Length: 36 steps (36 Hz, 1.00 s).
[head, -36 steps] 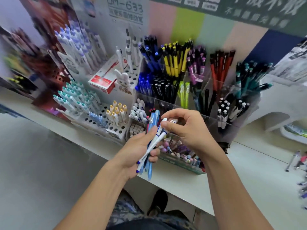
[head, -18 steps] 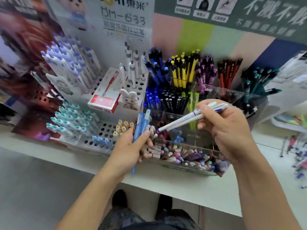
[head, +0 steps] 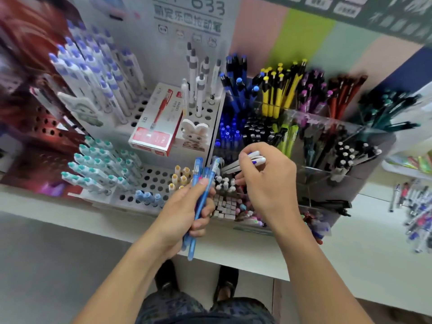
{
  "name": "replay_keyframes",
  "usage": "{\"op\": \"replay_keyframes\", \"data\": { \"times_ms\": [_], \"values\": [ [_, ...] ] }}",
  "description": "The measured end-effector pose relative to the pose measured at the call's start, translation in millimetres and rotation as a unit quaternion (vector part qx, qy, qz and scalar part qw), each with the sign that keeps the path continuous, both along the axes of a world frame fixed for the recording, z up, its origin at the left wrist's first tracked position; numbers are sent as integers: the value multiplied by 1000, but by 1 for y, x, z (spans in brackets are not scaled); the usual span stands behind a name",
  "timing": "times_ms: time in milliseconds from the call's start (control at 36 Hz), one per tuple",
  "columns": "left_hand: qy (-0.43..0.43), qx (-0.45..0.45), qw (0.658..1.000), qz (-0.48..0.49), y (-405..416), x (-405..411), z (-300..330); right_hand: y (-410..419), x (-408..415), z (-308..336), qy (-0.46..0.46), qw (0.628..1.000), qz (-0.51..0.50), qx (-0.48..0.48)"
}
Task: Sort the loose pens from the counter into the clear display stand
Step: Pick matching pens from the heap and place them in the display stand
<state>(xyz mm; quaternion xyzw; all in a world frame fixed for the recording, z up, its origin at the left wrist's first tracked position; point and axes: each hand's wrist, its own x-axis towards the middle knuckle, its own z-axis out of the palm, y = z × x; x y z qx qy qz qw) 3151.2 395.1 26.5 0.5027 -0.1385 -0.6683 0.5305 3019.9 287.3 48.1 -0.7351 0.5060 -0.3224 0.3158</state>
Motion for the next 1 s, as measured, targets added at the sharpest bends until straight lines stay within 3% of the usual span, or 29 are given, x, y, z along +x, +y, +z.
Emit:
{"op": "replay_keyframes", "data": {
  "times_ms": [139,250,444,528,667,722,806,861,917,1000],
  "values": [
    [53,-17,998,-2,1,3,3,-3,8,-11,124,991,56,4],
    [4,-20,1000,-12,2,5,5,0,11,-20,167,984,68,-5],
    [-74,-13,997,-1,0,3,2,6,-8,-24,37,997,44,-52],
    [-86,-17,996,-14,-1,0,1,2,-14,-28,52,995,58,-64],
    [-89,-48,993,-56,-7,-8,4,6,-20,-13,-13,999,38,13],
    [-63,-57,994,-65,-12,-13,8,7,-28,-3,-58,993,43,93],
    [-39,-70,990,-120,-19,-23,12,9,-42,5,-188,941,48,276],
    [-49,-77,981,-173,-24,-32,13,14,-49,5,-231,907,60,347],
    [-84,-74,968,-226,-27,-41,15,18,-55,5,-241,895,67,370],
    [-128,-67,954,-261,-29,-53,13,18,-65,0,-224,905,48,357]
  ]
}}
